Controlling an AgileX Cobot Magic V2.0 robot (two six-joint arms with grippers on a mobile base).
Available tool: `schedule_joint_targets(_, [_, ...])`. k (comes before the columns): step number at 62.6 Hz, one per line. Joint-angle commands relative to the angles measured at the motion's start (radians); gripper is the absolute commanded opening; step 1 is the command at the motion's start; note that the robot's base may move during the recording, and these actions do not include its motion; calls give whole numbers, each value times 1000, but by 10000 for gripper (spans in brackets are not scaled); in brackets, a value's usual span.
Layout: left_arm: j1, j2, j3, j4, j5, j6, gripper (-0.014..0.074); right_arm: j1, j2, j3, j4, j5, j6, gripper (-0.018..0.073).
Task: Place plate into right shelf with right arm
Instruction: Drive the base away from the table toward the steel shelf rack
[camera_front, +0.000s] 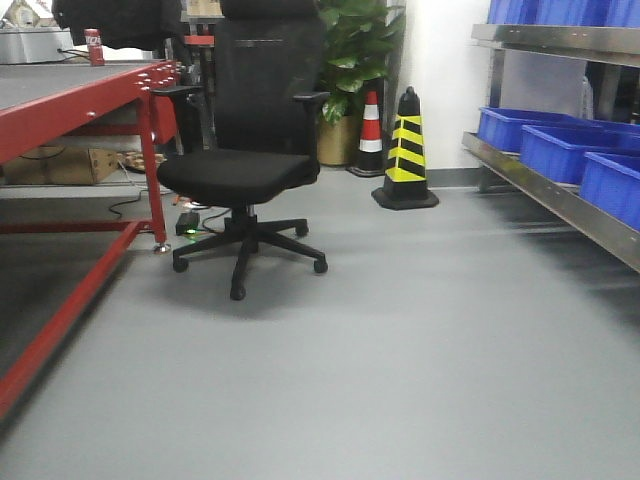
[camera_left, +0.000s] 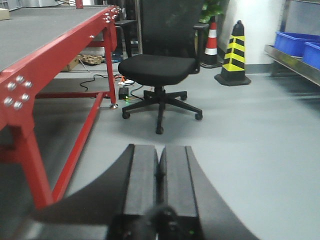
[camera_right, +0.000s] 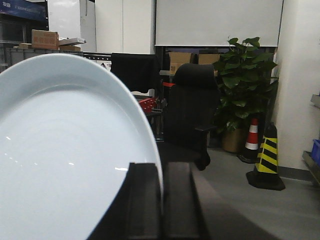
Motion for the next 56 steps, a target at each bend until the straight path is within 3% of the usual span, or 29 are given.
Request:
schedule_joint_targets(1, [-3, -8, 8, -4, -85, -2, -47, -2, 4, -30, -9, -96, -6, 54])
schedule_joint_targets(56, [-3, -10, 8, -4, -85, -2, -47, -2, 5, -30, -9, -90, -6, 54])
